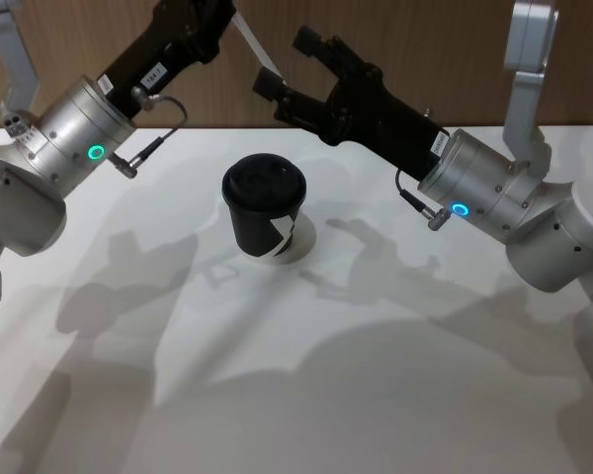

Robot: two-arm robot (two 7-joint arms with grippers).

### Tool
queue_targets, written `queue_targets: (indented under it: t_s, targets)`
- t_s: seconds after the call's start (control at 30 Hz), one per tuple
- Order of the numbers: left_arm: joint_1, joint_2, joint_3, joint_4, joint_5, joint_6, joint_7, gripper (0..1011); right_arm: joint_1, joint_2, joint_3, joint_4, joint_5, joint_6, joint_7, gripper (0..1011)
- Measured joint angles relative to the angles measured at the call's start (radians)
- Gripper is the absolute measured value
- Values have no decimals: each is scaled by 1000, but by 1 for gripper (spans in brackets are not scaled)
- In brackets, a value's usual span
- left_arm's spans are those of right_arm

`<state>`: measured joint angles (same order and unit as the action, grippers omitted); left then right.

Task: Pick up the straw with one hand, pass it to the other hand, and insert it into the cup.

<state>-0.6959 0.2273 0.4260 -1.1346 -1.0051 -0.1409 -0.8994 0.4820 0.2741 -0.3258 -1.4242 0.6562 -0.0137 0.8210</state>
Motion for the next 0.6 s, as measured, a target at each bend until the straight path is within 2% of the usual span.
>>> queue_targets:
  t_s: [0.23,0.6]
  targets:
    - [0,7,14,0,15,1,16,6,0,0,0,0,0,0,0,1001]
    - [4,26,43,-7,83,2,72,5,0,0,0,0,0,0,0,1001]
